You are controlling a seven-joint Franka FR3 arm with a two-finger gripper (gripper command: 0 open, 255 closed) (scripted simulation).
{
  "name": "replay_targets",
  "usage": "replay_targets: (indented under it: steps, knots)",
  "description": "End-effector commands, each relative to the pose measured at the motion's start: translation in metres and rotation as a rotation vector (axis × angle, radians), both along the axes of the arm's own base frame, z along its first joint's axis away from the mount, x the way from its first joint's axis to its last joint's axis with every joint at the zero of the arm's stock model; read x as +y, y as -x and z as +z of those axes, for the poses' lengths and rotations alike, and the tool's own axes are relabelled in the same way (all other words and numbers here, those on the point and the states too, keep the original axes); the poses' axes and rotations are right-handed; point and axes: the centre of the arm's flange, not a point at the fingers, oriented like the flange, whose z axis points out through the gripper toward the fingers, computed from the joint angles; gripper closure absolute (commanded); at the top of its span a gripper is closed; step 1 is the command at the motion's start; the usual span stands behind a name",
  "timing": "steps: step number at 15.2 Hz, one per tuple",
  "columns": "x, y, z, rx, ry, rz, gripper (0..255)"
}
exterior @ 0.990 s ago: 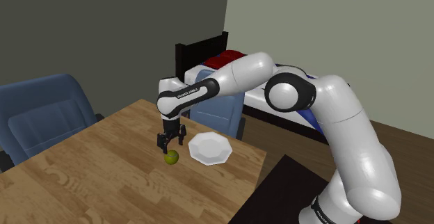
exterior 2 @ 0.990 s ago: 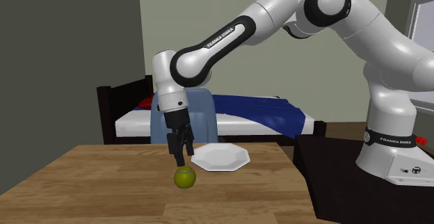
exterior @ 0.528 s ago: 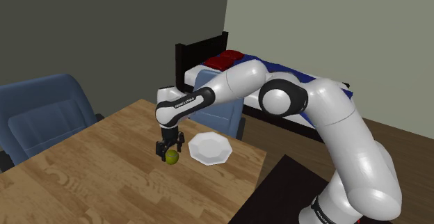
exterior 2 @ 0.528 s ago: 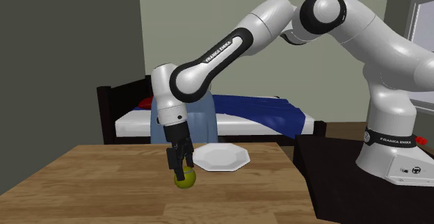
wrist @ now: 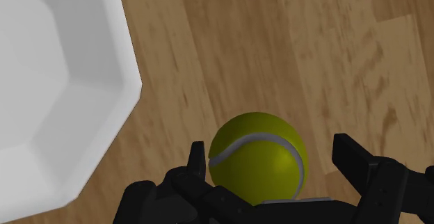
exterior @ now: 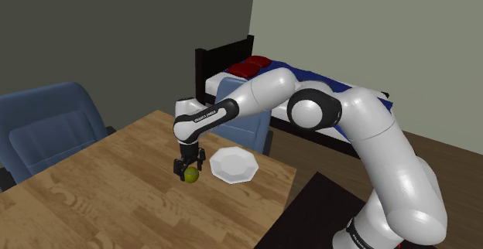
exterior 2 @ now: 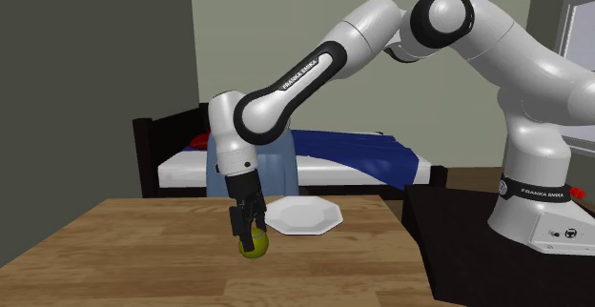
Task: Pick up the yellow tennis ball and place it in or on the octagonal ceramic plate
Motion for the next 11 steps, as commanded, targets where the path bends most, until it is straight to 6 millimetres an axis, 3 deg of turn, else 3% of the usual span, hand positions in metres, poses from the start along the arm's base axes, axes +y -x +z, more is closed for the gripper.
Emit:
replay_targets:
  steps: [1, 11]
  knots:
    - [0.0, 0.0, 0.0, 0.0, 0.0, 0.0, 255]
    - [0.0, 0.0, 0.0052, 0.0, 0.0, 0.0, 255]
